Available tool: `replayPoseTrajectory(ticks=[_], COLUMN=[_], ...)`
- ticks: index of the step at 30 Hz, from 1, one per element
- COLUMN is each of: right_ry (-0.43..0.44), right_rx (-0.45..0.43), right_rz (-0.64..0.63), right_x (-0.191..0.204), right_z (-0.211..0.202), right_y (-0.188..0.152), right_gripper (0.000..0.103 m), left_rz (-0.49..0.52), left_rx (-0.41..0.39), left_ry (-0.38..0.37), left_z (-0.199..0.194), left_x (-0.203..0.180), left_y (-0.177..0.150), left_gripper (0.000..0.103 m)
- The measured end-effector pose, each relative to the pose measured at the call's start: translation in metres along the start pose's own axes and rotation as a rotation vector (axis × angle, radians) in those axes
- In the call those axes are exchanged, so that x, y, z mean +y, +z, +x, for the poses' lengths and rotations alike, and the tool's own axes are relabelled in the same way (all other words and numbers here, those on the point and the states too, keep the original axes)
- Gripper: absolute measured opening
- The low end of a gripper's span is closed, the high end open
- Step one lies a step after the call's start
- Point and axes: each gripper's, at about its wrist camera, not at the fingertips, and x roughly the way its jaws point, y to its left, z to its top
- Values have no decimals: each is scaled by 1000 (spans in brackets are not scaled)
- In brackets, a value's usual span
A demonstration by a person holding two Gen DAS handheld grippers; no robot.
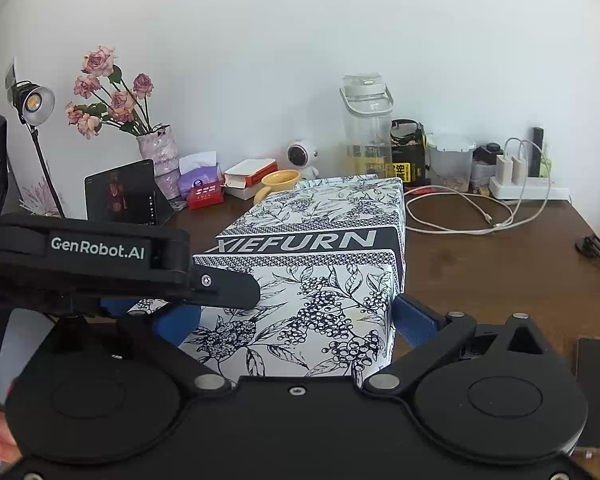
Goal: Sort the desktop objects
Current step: 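Hold the XIEFURN box with both tools above the storage box opening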
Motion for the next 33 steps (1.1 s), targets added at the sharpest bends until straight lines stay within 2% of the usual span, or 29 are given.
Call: replayPoseTrajectory(ticks=[5, 15, 22, 33], right_ry=[49, 160, 217, 221], right_rx=[6, 7, 15, 41], right_rz=[-27, -63, -47, -42], right_x=[-28, -78, -97, -106], right_z=[48, 130, 158, 173], right_y=[29, 70, 70, 64], right_gripper=[103, 103, 103, 103], left_rz=[-71, -120, -132, -112], left_rx=[-27, -87, -102, -73], left_ry=[41, 130, 200, 230], left_z=[37, 98, 122, 139], left_x=[9, 11, 10, 10], left_y=[31, 82, 94, 95], left_gripper=[96, 96, 96, 96])
